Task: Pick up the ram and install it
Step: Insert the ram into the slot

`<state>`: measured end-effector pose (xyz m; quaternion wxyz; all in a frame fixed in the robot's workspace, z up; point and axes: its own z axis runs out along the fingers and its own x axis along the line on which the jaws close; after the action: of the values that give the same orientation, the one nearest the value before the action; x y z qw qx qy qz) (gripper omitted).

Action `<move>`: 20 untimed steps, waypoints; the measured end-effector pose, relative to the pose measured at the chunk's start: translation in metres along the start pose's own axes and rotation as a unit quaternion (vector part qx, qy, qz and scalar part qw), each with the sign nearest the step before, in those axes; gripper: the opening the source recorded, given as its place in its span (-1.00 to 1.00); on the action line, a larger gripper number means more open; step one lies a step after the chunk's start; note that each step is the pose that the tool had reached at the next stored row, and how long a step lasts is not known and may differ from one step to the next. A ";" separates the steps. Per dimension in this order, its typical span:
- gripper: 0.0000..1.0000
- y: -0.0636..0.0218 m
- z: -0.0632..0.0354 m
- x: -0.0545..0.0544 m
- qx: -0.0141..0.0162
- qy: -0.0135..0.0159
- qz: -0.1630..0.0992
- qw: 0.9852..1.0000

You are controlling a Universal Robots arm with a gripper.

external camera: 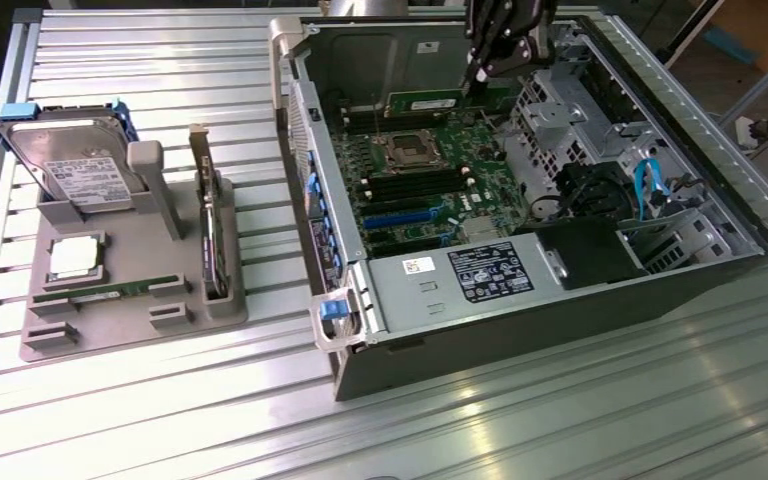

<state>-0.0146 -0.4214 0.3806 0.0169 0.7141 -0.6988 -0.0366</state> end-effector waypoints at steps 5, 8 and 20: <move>-0.76 -0.0008 0.0112 0.001 0.000 0.000 0.000 1.000; -0.76 -0.0013 0.0173 0.001 0.000 0.000 0.000 1.000; -0.76 -0.0035 0.0467 0.002 0.000 0.005 0.000 1.000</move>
<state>-0.0146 -0.4219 0.3337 0.0204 0.7141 -0.6990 -0.0331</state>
